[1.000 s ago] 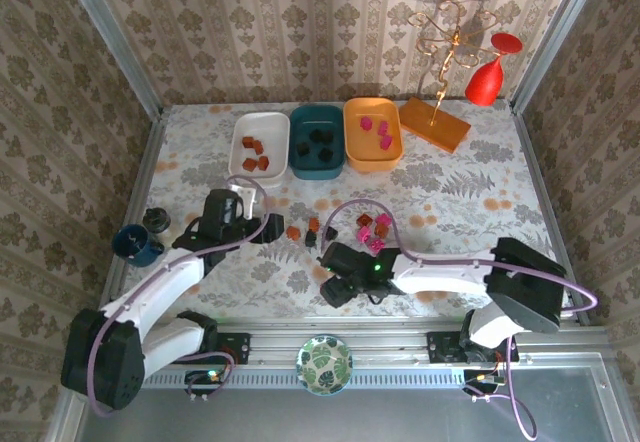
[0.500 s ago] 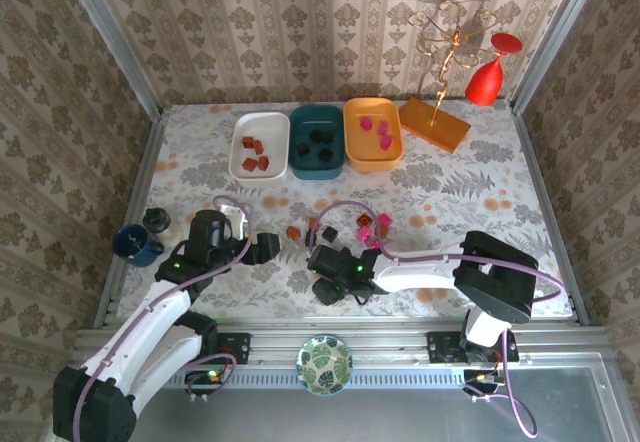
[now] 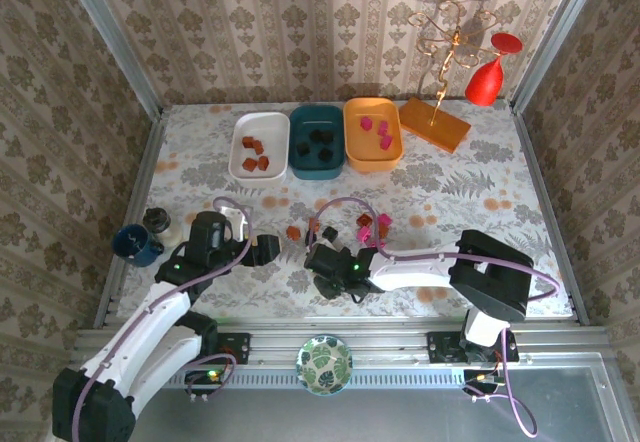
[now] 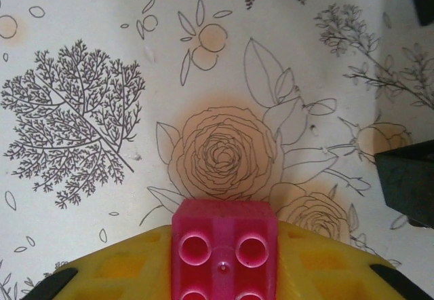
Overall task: Sort the legos into containers by color
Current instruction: Pick up the lego from the bottom-center of the table, then place the lego in the container.
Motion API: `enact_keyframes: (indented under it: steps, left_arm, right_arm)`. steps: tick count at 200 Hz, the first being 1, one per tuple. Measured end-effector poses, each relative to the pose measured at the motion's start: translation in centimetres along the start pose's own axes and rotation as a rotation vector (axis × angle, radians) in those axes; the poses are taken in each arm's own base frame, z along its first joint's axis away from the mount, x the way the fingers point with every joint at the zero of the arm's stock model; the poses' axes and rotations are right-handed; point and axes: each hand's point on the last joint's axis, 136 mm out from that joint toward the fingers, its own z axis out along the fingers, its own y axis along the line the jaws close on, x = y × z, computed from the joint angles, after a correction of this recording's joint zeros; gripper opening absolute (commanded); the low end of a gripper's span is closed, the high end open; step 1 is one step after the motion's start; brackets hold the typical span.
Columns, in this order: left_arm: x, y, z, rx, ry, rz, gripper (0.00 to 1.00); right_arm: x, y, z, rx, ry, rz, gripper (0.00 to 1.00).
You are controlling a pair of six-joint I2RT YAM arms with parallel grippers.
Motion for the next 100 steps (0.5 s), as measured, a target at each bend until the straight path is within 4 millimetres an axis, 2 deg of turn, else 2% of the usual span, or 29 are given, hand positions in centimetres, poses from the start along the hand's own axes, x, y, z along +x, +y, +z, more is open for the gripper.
enact_keyframes:
  steps: [20,41,54,67,100]
  left_arm:
    - [0.1,-0.8,0.2,0.047,-0.027,0.007,0.83]
    - [-0.2,-1.8,0.8,0.125,-0.073,0.002,0.85]
    - [-0.7,-2.3,1.1,0.166,-0.101,-0.004,0.85]
    - [-1.3,-2.9,1.6,0.199,-0.118,-0.003,0.85]
    - [-2.9,-5.1,3.4,0.258,-0.091,0.028,0.85]
  right_arm:
    - [-1.5,-0.4,-1.4,-0.013,-0.052,0.014,0.33]
    - [-4.9,-2.2,-4.3,-0.049,-0.172,0.091,0.32]
    - [-7.6,-4.7,-6.2,-0.066,-0.266,0.171,0.32]
    - [-10.4,-8.1,-7.7,-0.061,-0.361,0.257,0.32]
    - [-14.5,-16.5,-8.5,0.026,-0.463,0.423,0.32]
